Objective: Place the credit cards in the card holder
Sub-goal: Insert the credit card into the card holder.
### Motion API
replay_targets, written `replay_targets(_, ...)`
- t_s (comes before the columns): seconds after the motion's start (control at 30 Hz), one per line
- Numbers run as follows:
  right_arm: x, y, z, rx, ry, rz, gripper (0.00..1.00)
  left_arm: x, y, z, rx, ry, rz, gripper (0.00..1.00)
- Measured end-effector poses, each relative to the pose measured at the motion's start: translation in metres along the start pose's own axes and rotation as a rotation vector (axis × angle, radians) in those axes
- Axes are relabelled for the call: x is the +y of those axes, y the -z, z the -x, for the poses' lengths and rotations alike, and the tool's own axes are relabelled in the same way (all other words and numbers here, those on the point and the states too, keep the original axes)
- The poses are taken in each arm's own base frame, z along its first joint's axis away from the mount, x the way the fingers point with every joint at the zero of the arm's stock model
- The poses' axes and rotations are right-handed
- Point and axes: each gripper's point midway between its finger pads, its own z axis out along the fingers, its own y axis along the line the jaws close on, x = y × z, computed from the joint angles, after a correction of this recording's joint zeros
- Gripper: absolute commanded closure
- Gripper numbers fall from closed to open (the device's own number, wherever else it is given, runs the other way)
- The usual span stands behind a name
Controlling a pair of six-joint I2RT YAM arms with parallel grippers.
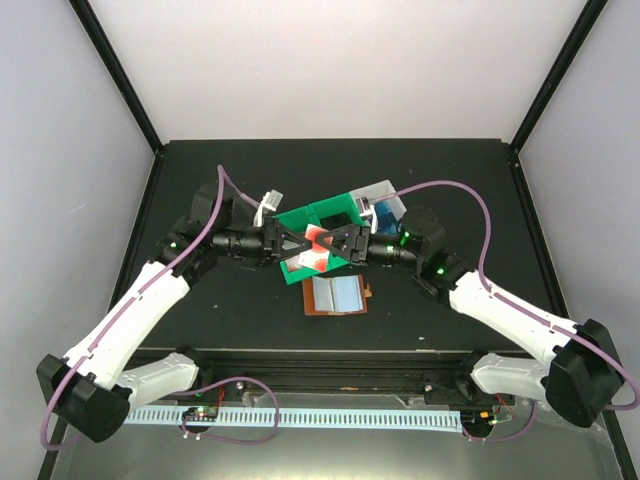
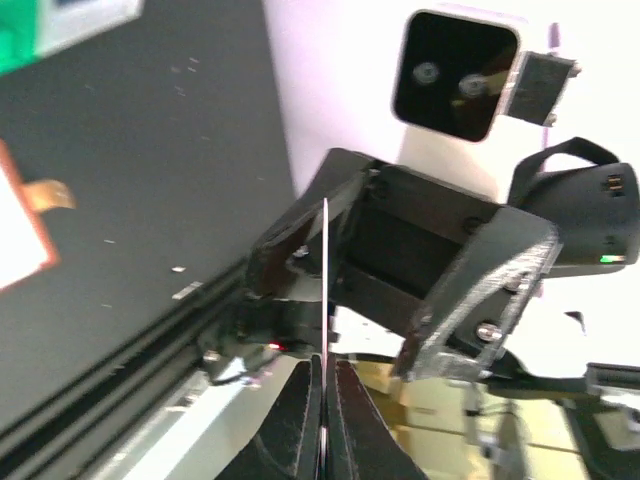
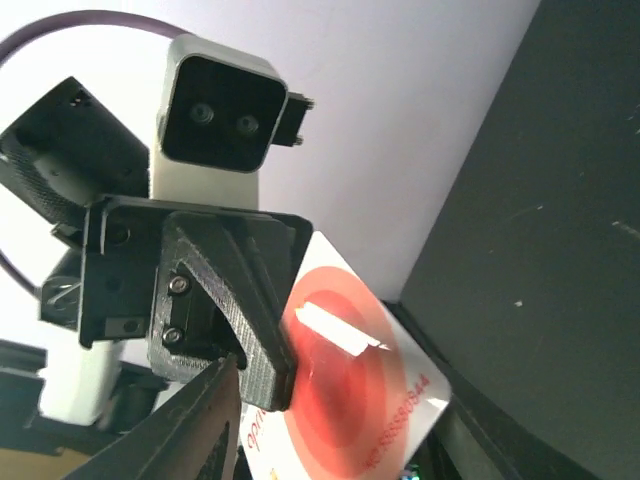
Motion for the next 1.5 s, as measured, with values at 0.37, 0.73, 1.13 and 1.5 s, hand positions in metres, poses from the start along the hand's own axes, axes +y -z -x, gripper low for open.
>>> replay_targets(0.37,0.033,0.019,-0.009,-0.009,-0.129,0.149,0.99,-0.035,0.007,-0.011,0.061,0.163,-0.191,0.88)
replay_targets(0.73,0.036,0.03,-0.01,-0.051,-0.199,0.17,0.99,-0.043,0.01,-0.014,0.07,0.111,-0.225,0.7)
replay_targets(1.13,0.035,0.028,-0.011,-0.043,-0.209,0.177,0.99,-0.041,0.011,-0.02,0.076,-0.05,-0.23,0.87)
replay_targets(1.5,0.03,0.025,-0.015,-0.022,-0.197,0.165,0.46,-0.031,0.008,-0.029,0.099,-0.119,-0.201,0.98)
